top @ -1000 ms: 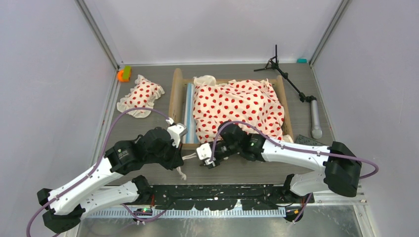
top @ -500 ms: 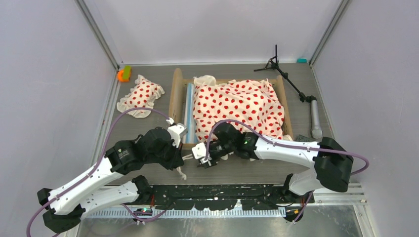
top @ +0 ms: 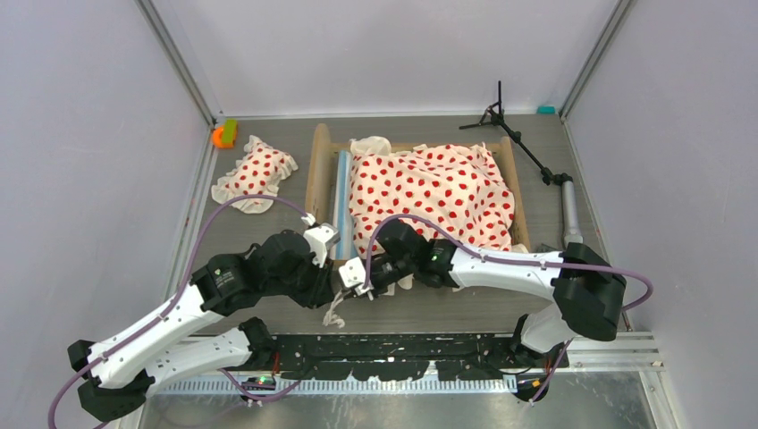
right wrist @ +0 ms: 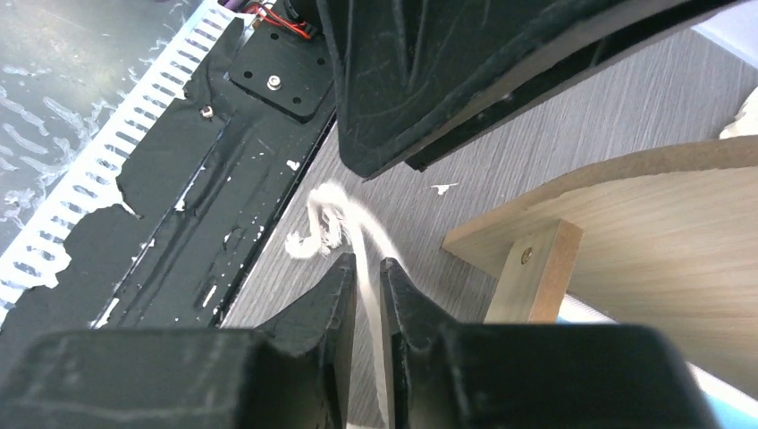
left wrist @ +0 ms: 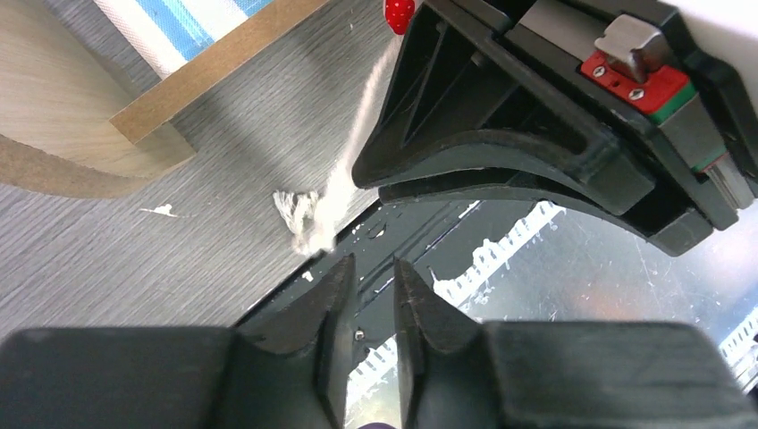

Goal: Set up the pet bed
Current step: Cross the ropes on the bed frame.

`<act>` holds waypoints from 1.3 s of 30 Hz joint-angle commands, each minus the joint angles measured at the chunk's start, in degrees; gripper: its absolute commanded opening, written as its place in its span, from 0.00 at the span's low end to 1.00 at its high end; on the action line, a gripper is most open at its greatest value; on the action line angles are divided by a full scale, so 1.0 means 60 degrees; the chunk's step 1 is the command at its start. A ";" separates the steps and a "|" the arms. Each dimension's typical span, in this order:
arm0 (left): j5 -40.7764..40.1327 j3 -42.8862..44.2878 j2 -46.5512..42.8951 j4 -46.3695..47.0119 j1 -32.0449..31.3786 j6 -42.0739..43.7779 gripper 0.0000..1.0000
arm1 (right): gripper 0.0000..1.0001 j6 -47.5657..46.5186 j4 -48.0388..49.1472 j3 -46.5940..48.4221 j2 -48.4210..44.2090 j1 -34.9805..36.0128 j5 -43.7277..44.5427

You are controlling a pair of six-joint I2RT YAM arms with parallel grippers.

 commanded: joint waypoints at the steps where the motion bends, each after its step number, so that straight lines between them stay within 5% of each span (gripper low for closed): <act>1: -0.0028 0.0117 -0.0062 0.0186 0.0027 -0.0115 0.29 | 0.17 0.0106 0.0666 -0.0034 -0.0125 0.0075 -0.0258; 5: -0.0296 0.0243 -0.0190 0.0082 0.0033 -0.0240 0.41 | 0.04 -0.0170 0.0310 -0.0191 -0.0386 0.0075 -0.0229; 9: -0.0765 0.0214 -0.0510 0.0185 0.0031 -0.0406 0.48 | 0.01 -0.0603 -0.0784 -0.0212 -0.0737 0.0075 -0.0024; 13: -0.1362 0.0067 -0.0736 0.0314 0.0031 -0.0656 0.53 | 0.11 -0.0102 -0.0874 -0.0617 -0.1430 0.0074 0.0319; 16: -0.1680 -0.0199 -0.0883 0.0753 0.0033 -0.0929 0.53 | 0.18 0.1940 0.0949 -0.1458 -0.2037 0.0148 0.1205; 19: -0.1886 -0.0487 -0.0973 0.1279 0.0030 -0.1086 0.53 | 0.21 0.5030 0.3347 -0.2354 -0.2403 0.0530 0.3457; 26: -0.2079 -0.0488 -0.0846 0.1362 0.0033 -0.0941 0.54 | 0.18 0.8232 0.3968 -0.2554 -0.2409 0.2811 0.9810; 32: -0.2234 -0.0453 -0.1046 0.1225 0.0026 -0.0800 0.56 | 0.28 1.2600 0.0371 -0.0953 -0.1493 0.3902 1.5749; 39: -0.2565 -0.0468 -0.1412 0.1147 0.0033 -0.0720 0.61 | 0.40 1.6182 -0.1908 -0.0685 -0.0609 0.4030 1.7156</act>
